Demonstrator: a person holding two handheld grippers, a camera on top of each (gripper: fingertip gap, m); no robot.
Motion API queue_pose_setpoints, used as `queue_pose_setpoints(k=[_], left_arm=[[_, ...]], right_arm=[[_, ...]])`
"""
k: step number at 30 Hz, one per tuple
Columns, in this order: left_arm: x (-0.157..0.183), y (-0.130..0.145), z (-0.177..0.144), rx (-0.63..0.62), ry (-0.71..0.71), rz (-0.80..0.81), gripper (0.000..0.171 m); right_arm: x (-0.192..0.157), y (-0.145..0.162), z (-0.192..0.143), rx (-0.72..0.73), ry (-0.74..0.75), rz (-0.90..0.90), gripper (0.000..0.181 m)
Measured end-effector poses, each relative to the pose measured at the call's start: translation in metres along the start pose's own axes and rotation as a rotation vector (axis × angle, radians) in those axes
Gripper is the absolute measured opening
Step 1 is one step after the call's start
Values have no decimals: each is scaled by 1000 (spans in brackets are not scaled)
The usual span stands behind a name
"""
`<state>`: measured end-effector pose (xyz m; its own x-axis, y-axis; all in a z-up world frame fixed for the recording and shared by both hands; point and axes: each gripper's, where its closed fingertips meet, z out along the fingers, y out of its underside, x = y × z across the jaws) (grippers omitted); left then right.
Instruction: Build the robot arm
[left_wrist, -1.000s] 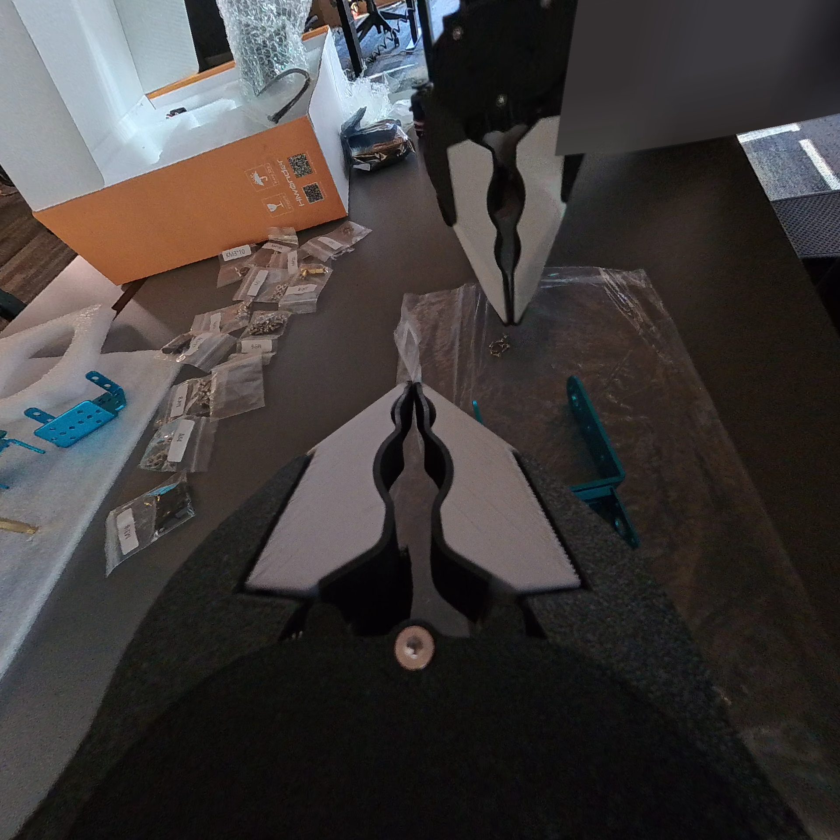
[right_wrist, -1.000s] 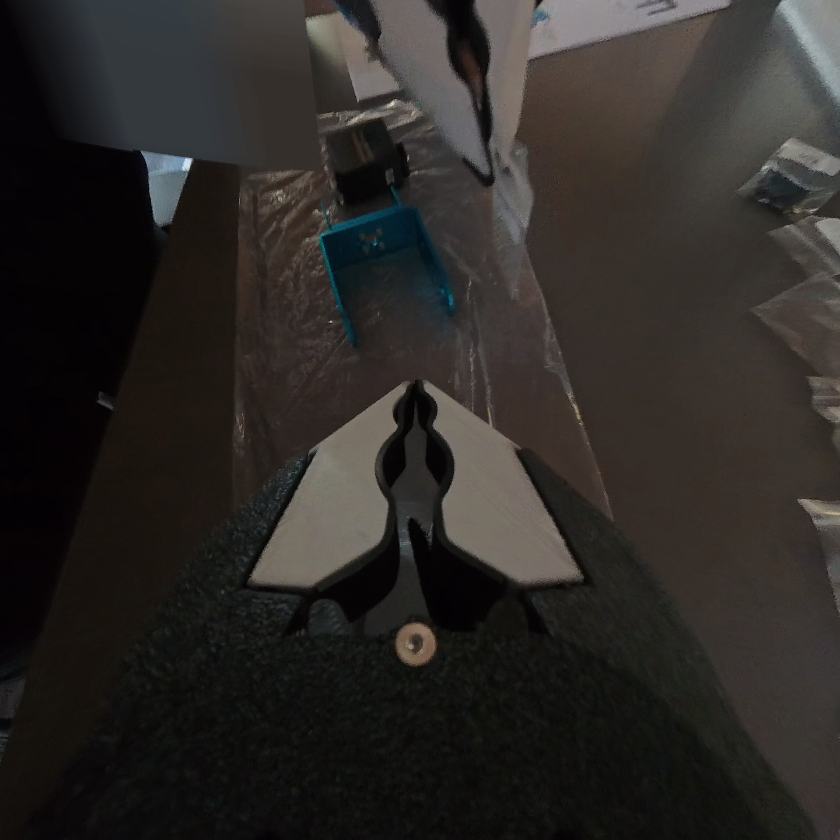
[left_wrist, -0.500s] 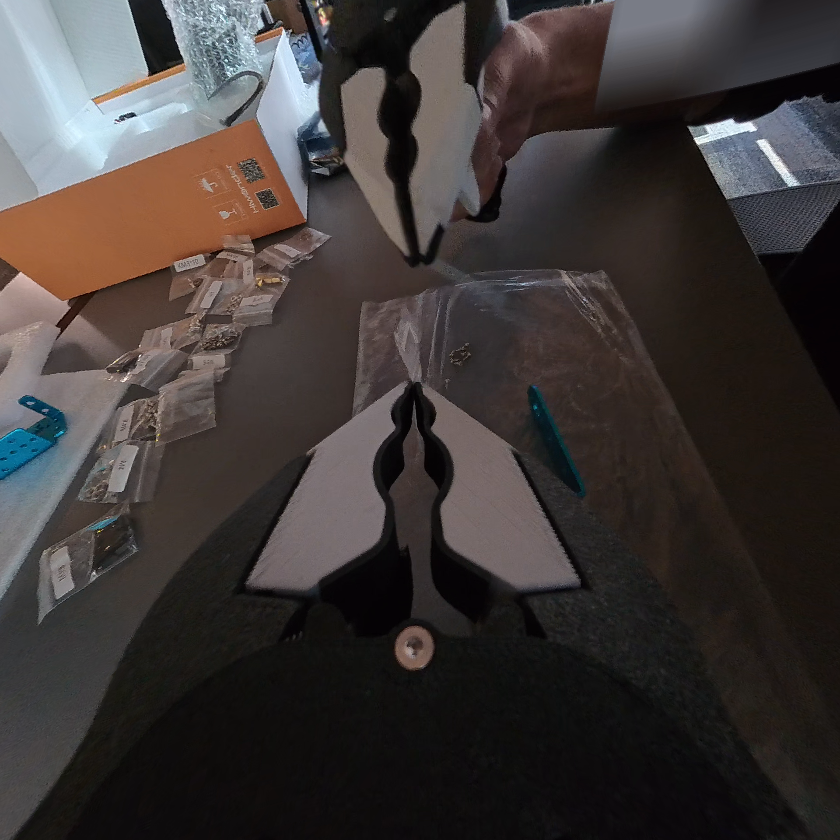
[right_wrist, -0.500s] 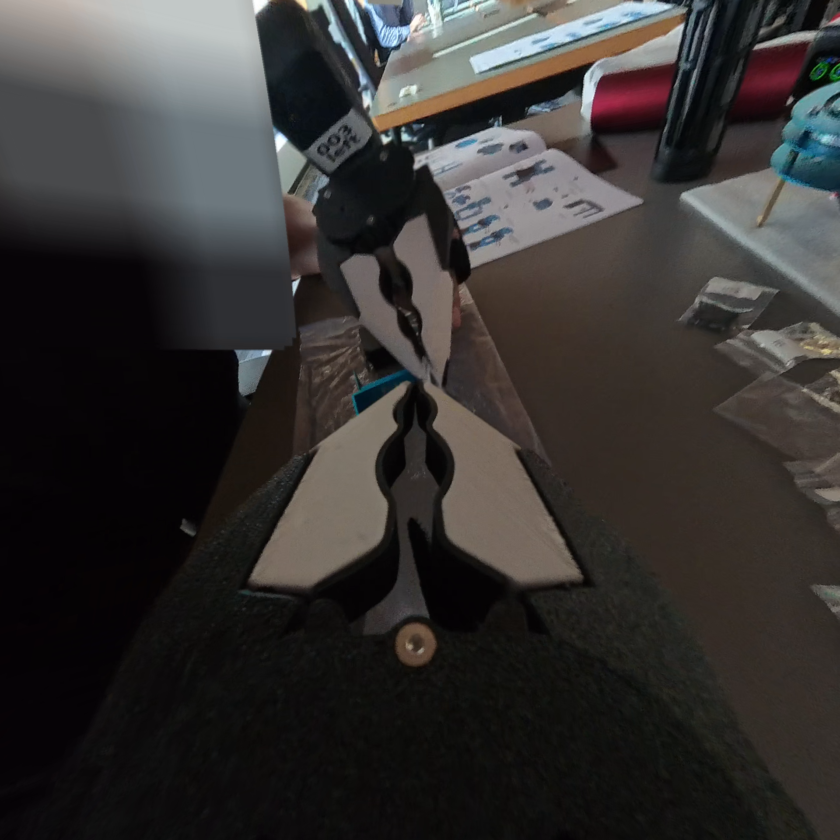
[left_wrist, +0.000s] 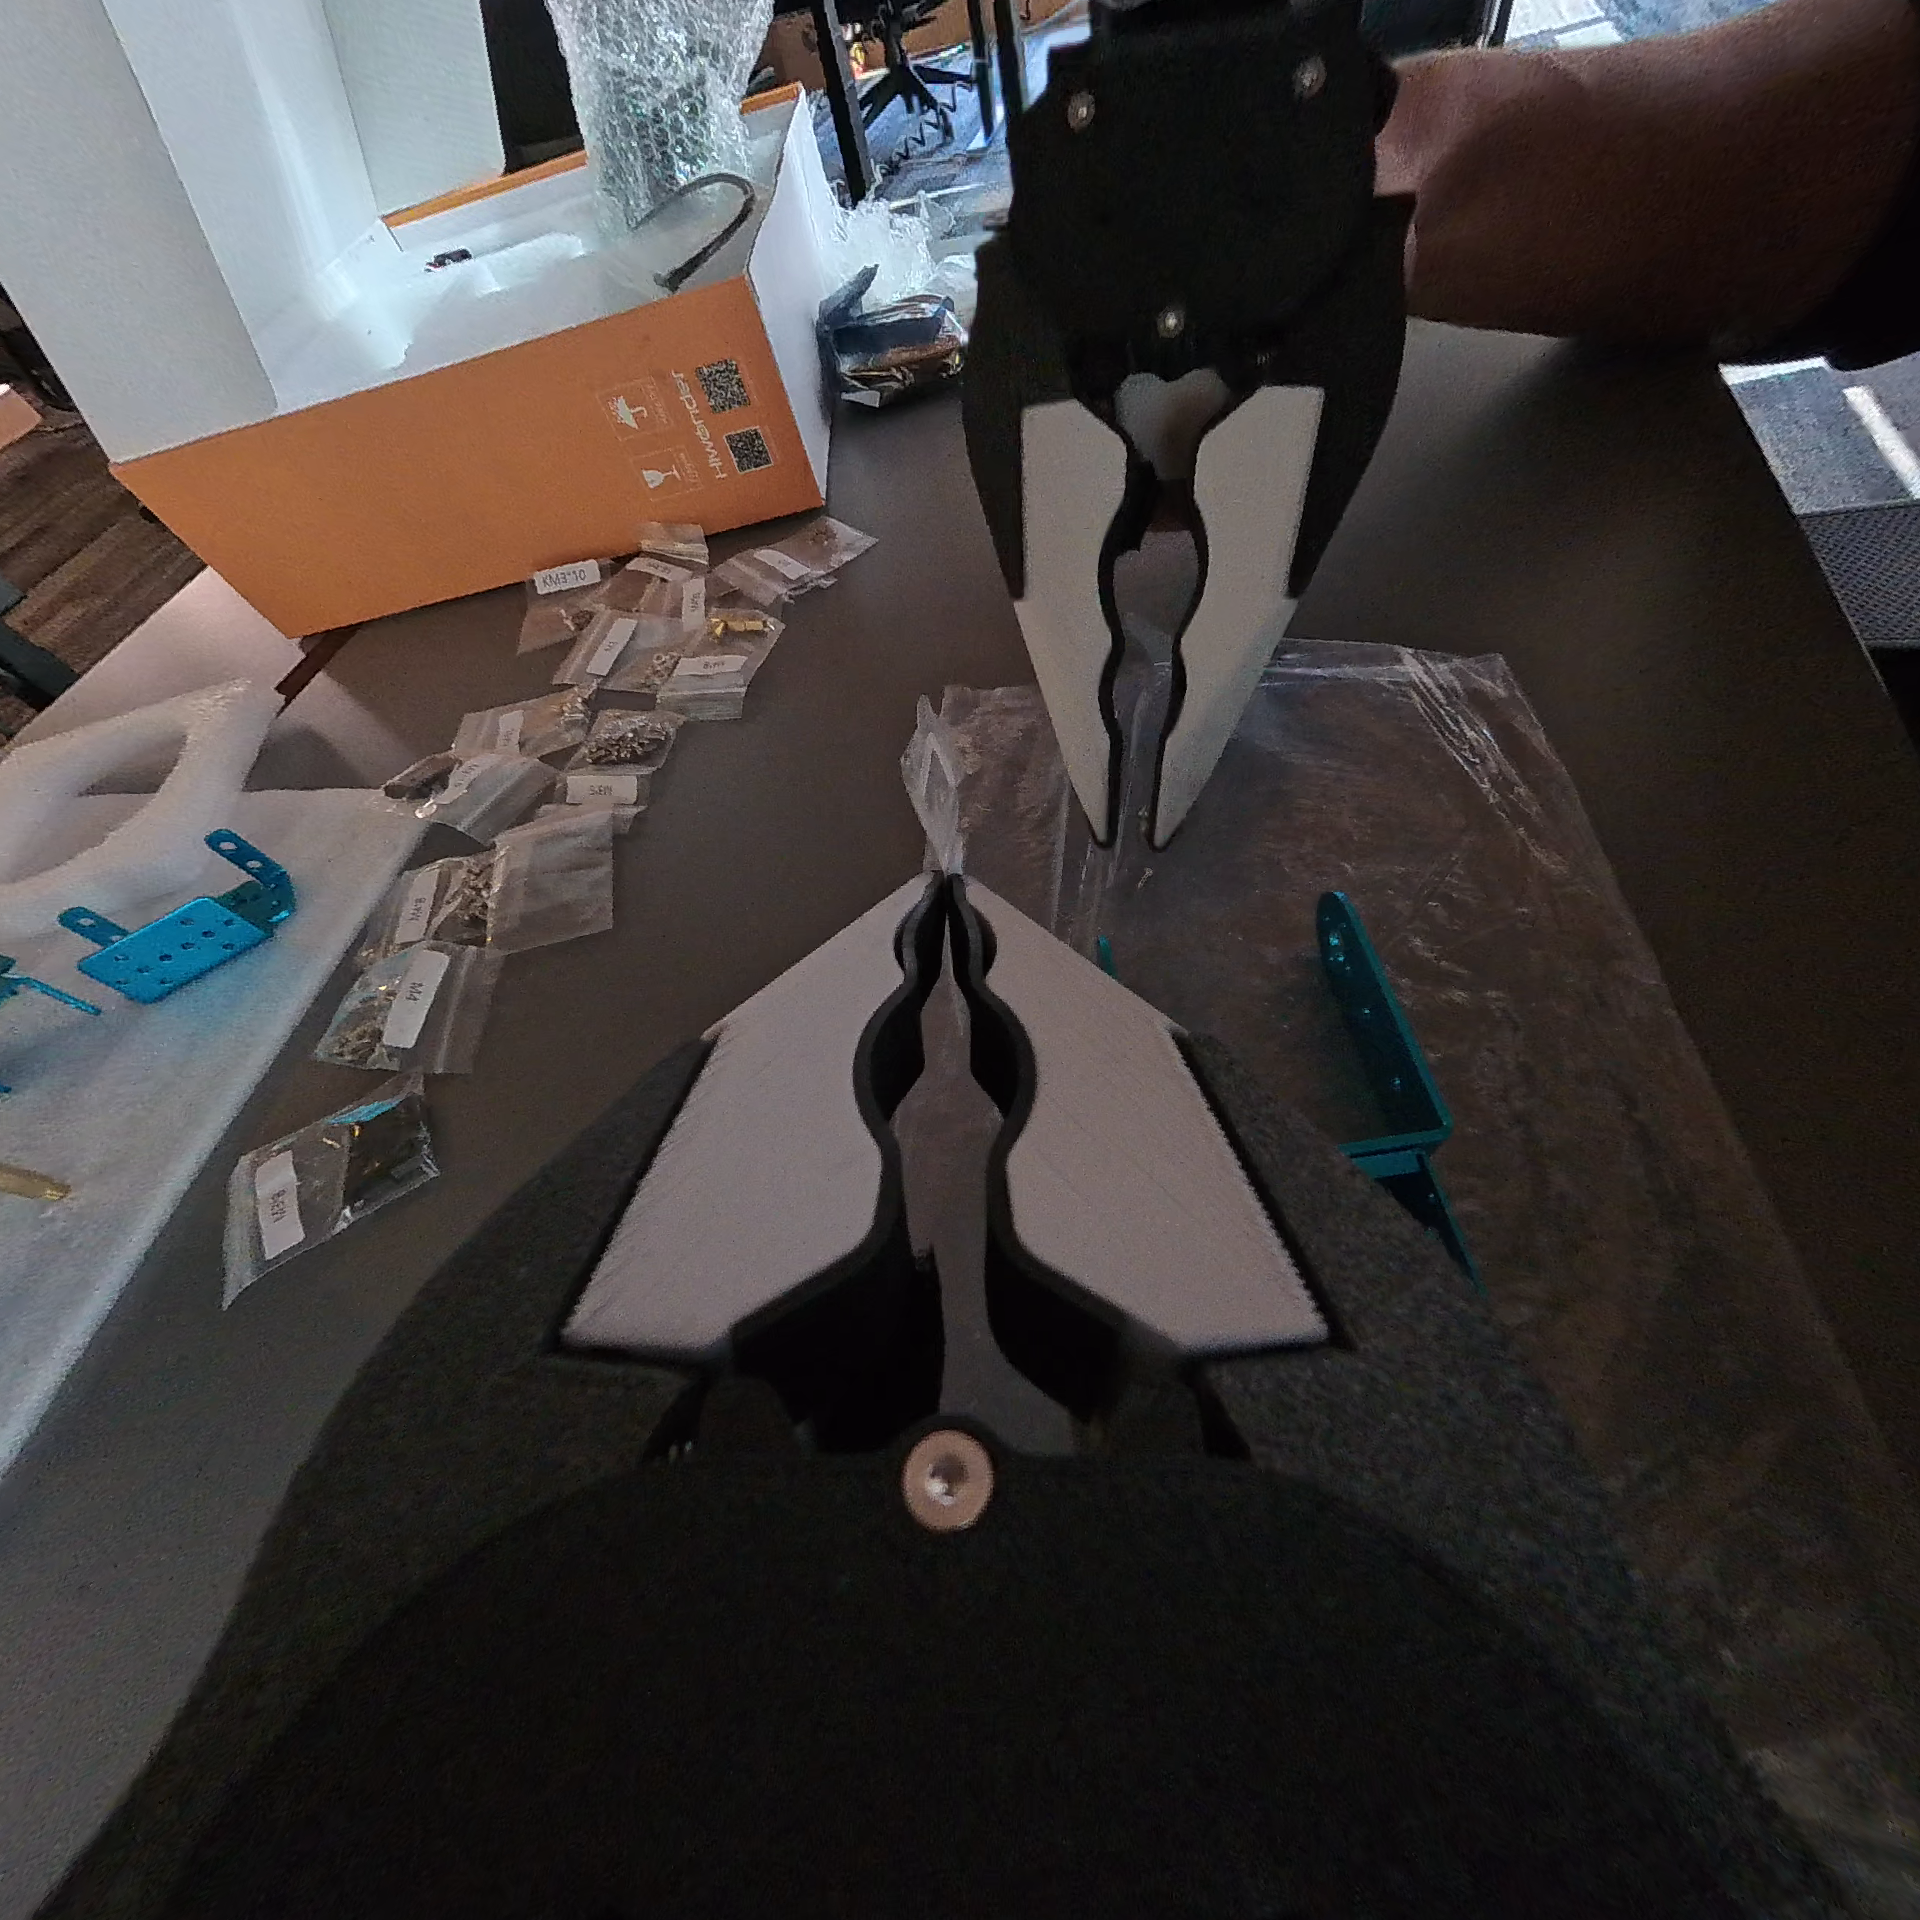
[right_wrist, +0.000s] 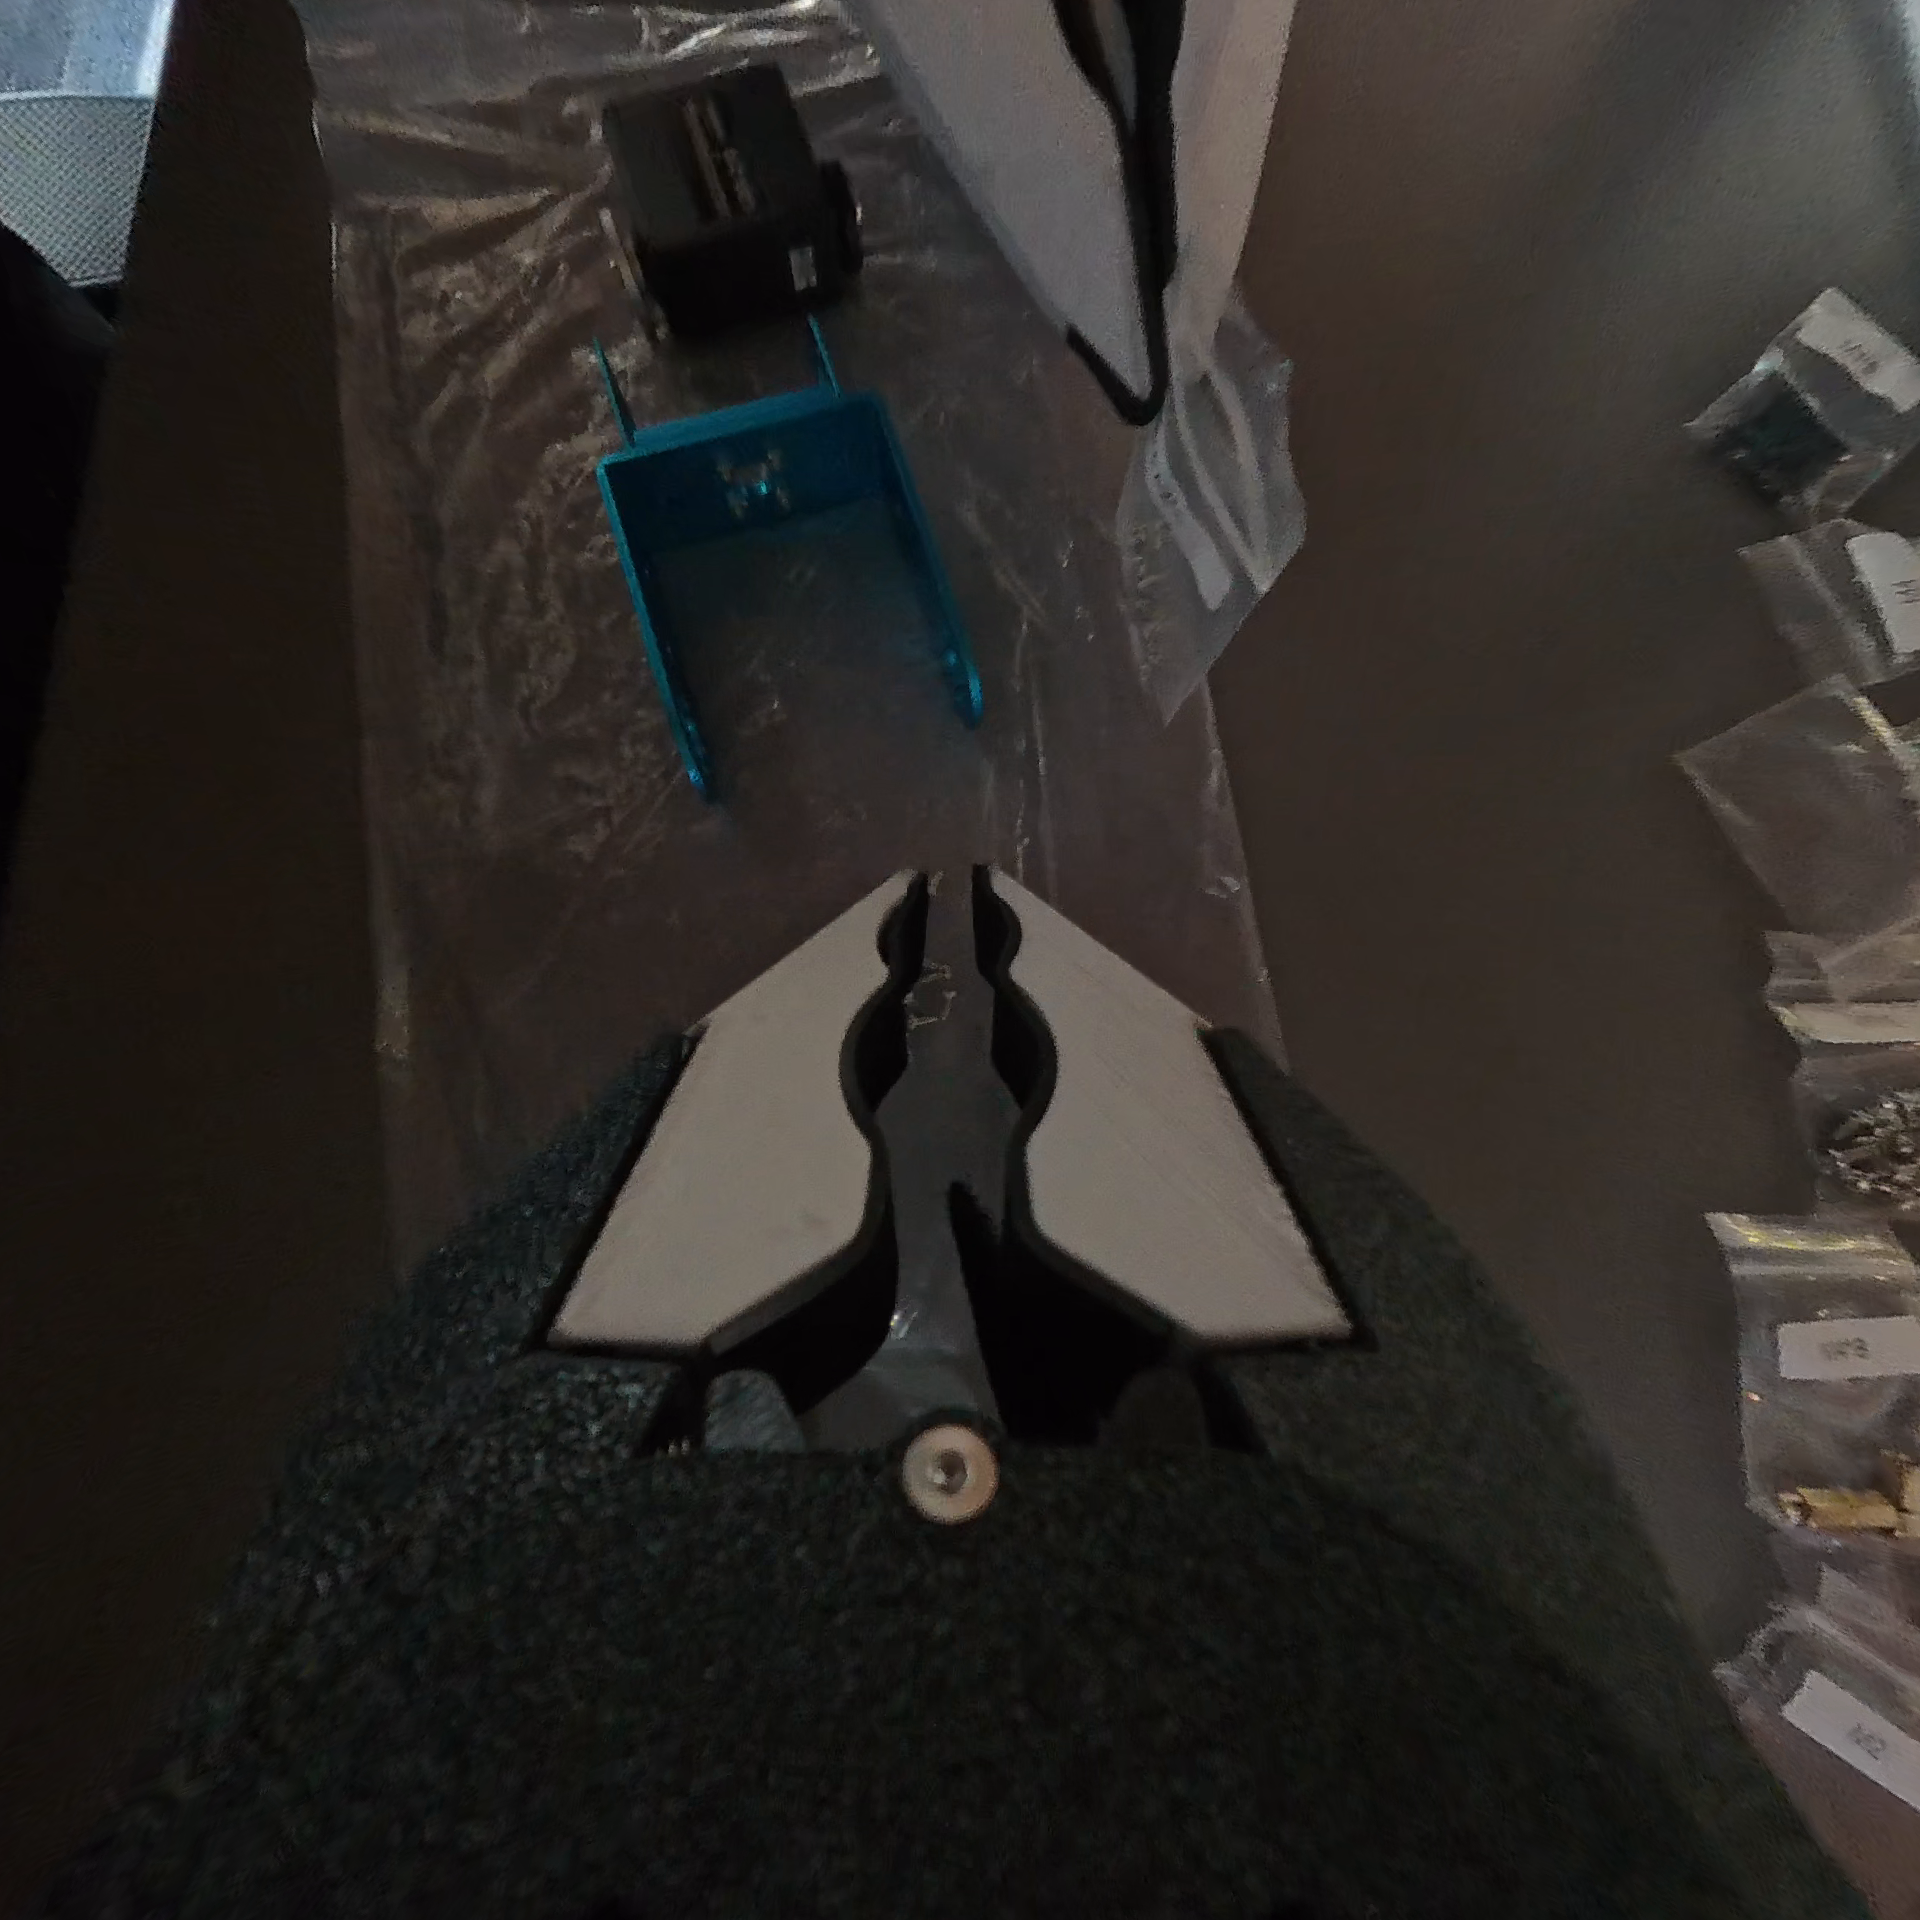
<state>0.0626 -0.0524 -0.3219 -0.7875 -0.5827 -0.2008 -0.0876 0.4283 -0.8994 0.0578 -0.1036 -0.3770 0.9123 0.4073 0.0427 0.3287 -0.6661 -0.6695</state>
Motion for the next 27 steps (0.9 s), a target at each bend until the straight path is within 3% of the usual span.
queue_pose_setpoints(k=[19, 27], left_arm=[[3, 2, 1, -10, 4, 19, 0], [5, 4, 3, -21, 13, 19, 0]], right_arm=[[1, 3, 8, 25, -24, 44, 2], [8, -8, -9, 112, -17, 74, 3]])
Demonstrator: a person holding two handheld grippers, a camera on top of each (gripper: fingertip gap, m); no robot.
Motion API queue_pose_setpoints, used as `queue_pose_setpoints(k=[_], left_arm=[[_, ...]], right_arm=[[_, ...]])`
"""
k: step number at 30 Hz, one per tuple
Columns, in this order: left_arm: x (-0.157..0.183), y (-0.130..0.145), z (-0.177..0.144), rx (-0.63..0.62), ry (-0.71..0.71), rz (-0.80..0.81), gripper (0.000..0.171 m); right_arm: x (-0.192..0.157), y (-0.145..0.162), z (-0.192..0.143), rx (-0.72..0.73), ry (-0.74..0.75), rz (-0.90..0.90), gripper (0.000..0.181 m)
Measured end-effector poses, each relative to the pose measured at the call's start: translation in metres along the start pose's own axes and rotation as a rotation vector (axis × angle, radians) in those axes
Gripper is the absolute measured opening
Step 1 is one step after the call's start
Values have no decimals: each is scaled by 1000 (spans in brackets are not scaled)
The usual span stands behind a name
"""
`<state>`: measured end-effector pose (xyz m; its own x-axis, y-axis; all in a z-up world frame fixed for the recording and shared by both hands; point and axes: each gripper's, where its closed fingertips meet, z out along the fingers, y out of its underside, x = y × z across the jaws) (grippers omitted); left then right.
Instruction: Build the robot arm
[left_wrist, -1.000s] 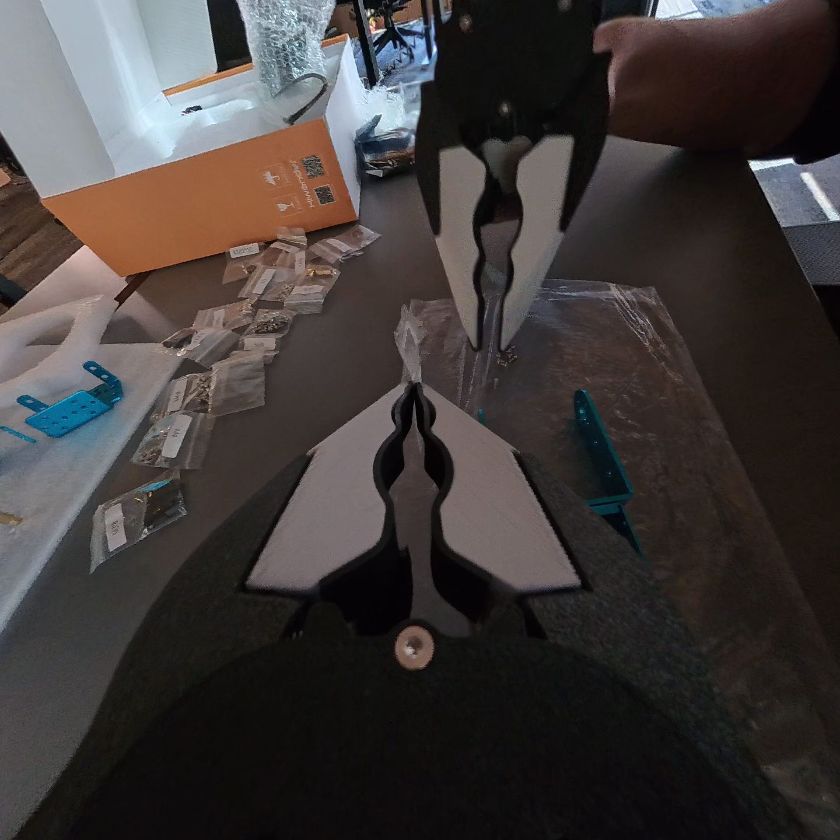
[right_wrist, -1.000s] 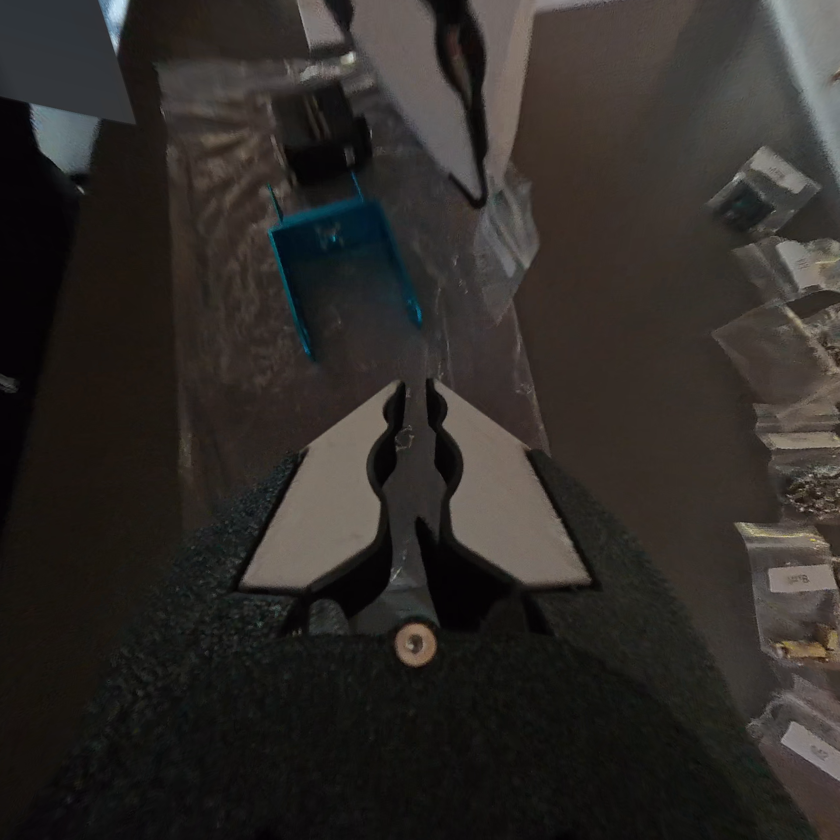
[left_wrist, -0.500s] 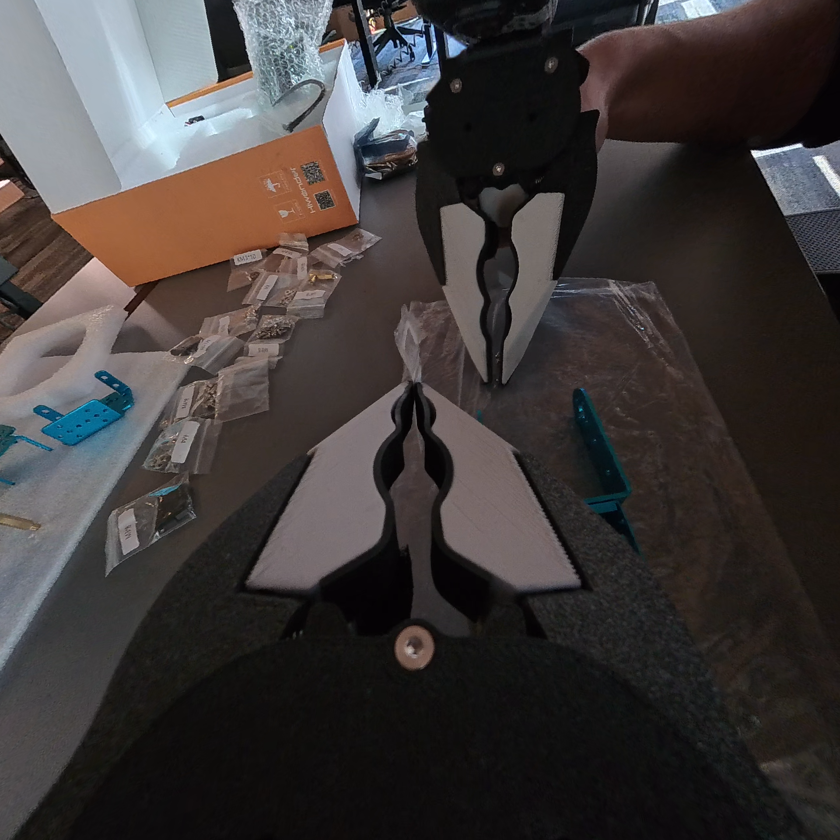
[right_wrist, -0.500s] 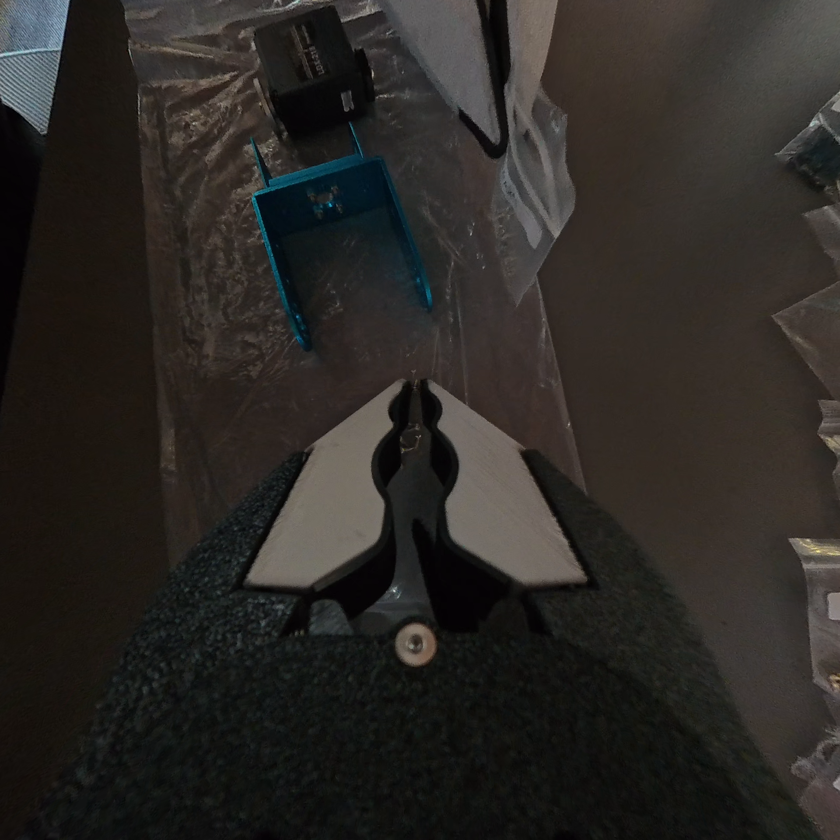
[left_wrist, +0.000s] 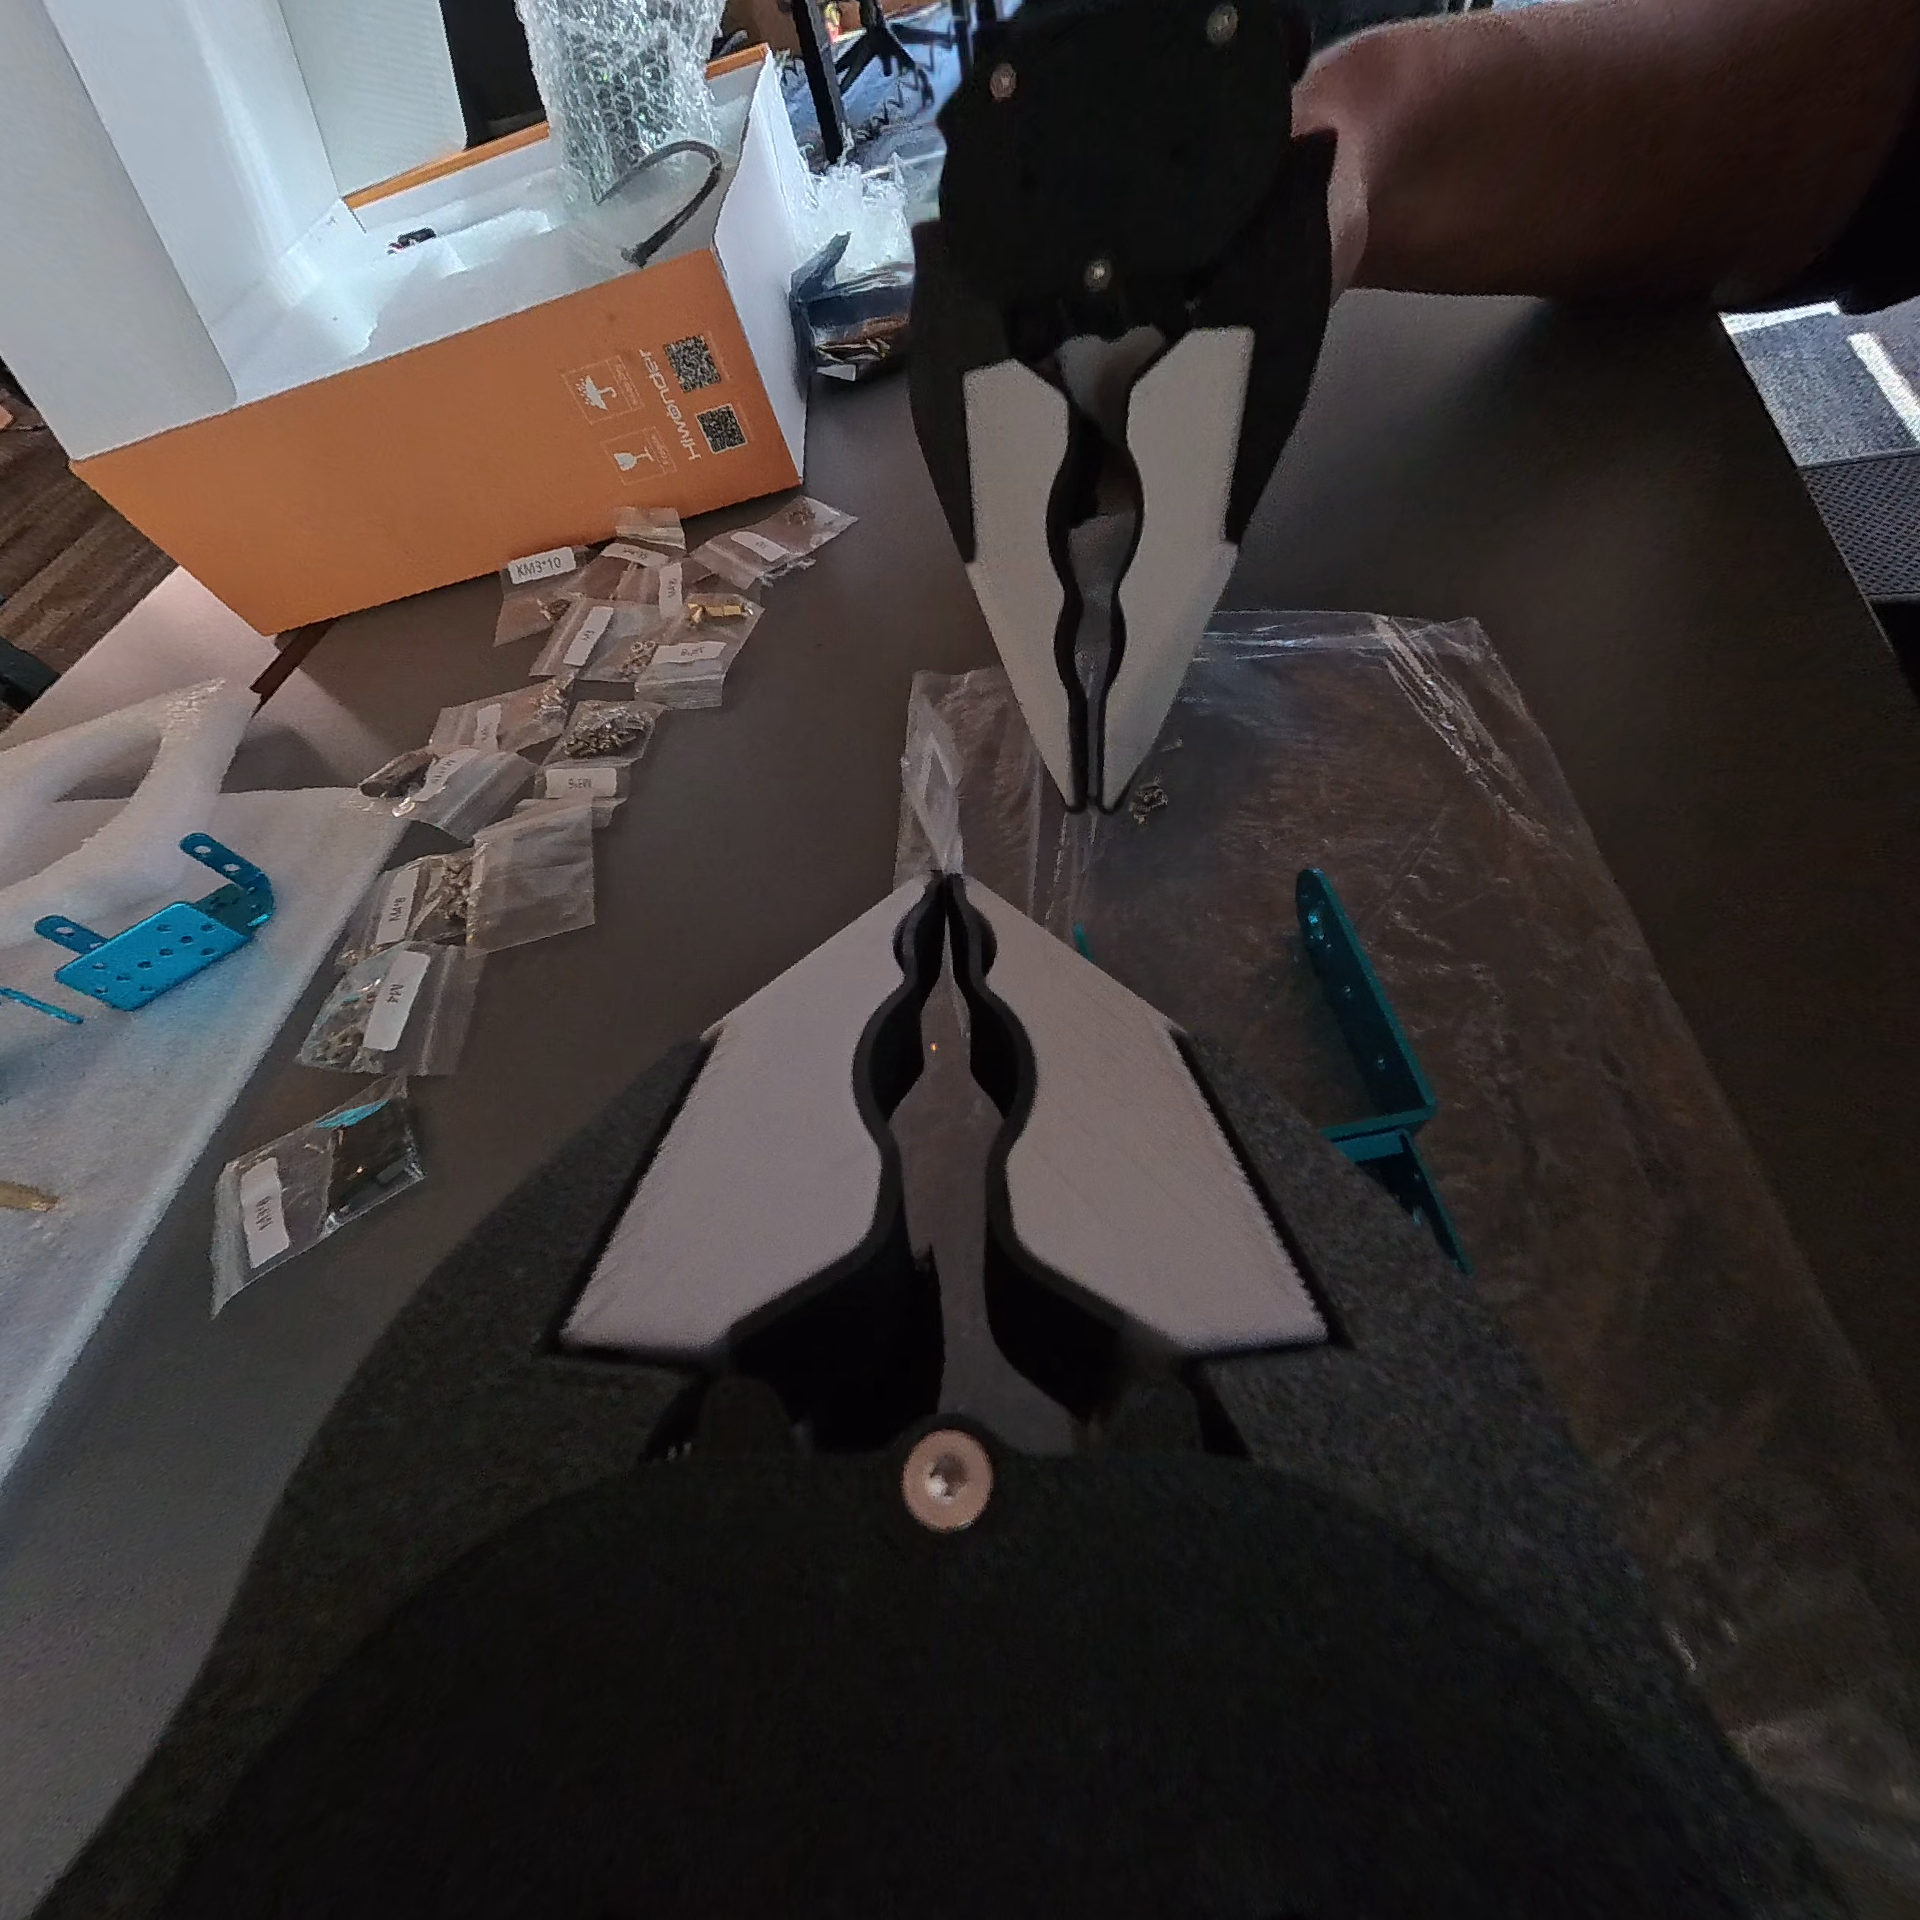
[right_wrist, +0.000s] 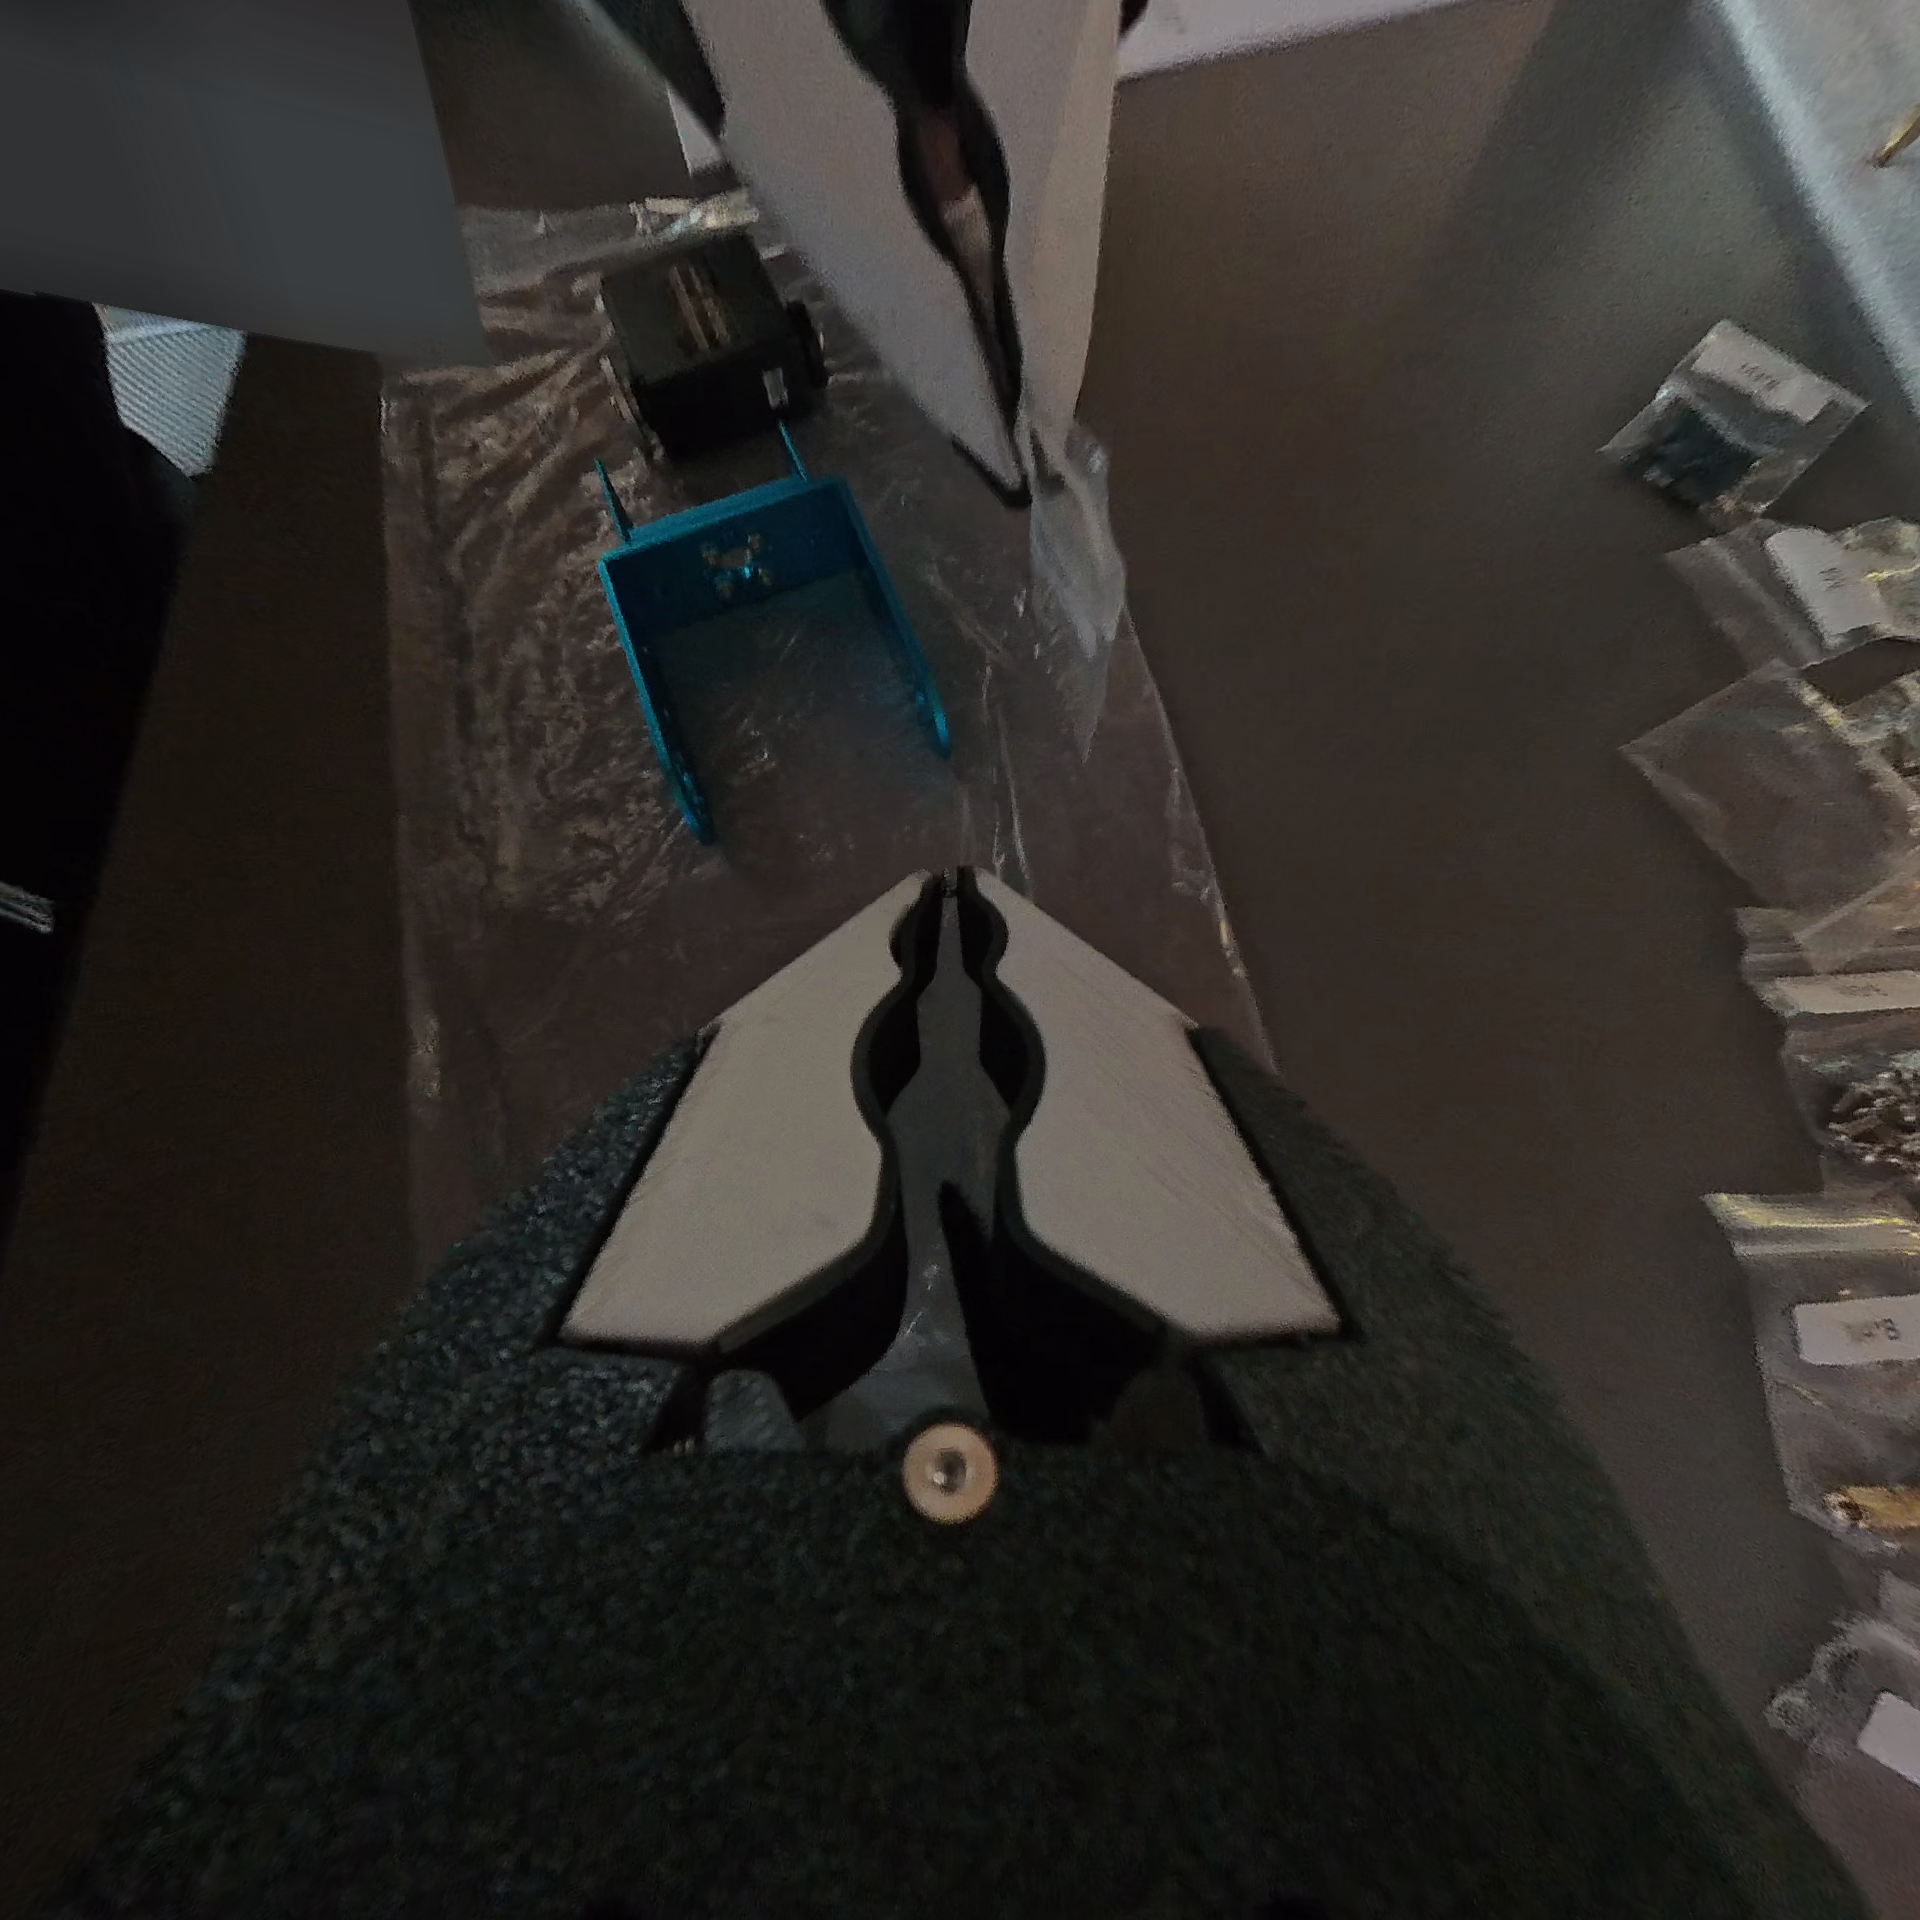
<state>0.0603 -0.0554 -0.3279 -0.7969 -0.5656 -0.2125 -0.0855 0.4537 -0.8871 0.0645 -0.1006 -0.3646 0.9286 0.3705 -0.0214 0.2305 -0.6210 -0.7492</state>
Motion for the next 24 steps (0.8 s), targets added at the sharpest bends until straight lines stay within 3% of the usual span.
queue_pose_setpoints(k=[7, 10, 24], left_arm=[[4, -2, 0, 6, 10, 5, 0], [6, -3, 1, 6, 16, 10, 0], [9, -1, 3, -7, 15, 32, 0]], right_arm=[[3, -67, -31, 223, 95, -60, 3], [8, -69, -26, 191, 154, -94, 3], [9, -63, -12, 161, 138, -78, 3]])
